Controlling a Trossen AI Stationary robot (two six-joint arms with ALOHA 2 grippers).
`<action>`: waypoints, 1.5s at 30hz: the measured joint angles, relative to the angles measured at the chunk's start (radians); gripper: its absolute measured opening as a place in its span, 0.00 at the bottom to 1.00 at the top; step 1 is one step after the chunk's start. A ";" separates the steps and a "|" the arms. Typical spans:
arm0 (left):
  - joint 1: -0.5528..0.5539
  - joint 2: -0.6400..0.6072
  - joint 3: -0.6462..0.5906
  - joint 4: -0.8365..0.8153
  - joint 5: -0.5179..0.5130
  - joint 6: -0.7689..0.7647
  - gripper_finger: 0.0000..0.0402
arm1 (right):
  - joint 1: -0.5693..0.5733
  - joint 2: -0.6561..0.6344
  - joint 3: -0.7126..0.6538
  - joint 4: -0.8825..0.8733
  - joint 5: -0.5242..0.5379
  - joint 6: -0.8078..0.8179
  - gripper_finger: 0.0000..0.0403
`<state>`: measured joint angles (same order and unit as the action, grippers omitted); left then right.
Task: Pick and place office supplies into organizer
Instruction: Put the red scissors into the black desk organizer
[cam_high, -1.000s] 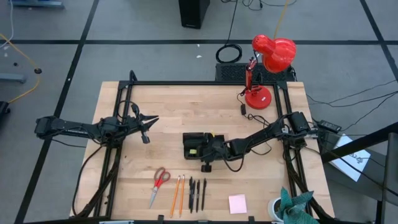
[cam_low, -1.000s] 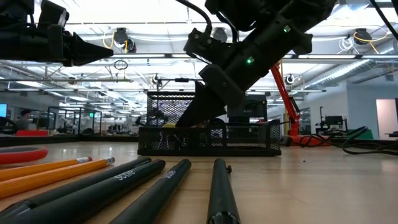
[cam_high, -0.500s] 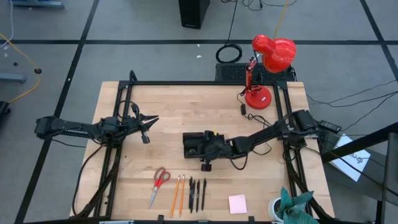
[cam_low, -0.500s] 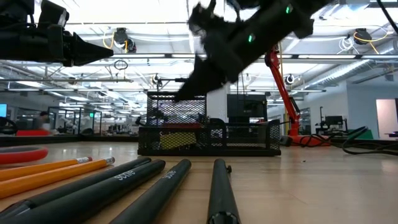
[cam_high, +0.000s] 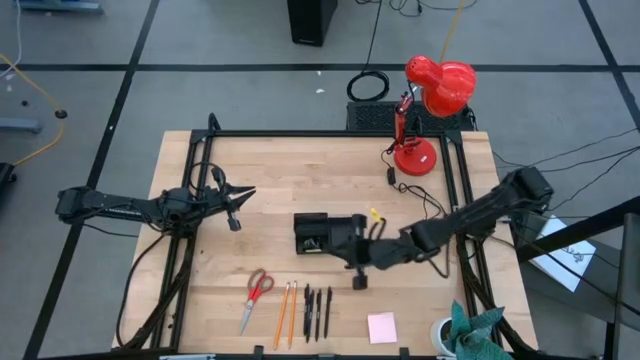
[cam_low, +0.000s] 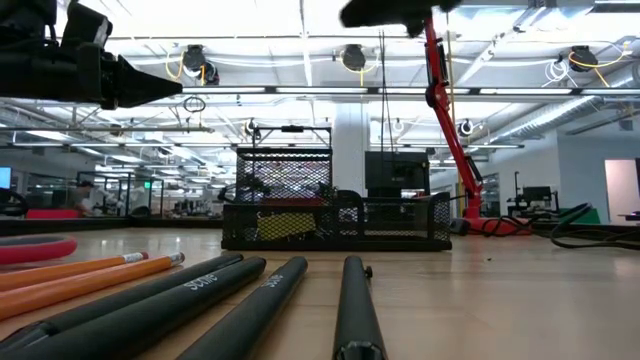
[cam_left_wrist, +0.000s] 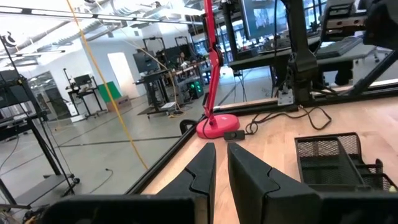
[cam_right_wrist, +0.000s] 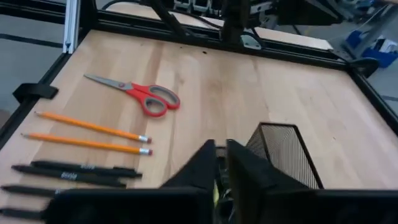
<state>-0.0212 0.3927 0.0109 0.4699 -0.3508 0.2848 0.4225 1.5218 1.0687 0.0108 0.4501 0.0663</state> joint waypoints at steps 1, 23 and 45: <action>0.000 0.000 0.000 0.001 0.000 0.000 0.12 | 0.015 -0.017 -0.022 0.005 0.019 0.002 0.02; -0.006 0.000 0.000 -0.049 0.015 -0.009 0.12 | 0.028 -0.085 -0.683 0.727 0.107 0.235 0.00; -0.442 0.560 0.547 -0.824 0.168 -0.409 0.12 | -0.015 -0.085 -0.724 0.742 0.069 0.247 0.01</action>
<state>-0.4629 0.9531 0.5580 -0.3539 -0.1829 -0.1242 0.4072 1.4364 0.3443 0.7523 0.5191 0.3136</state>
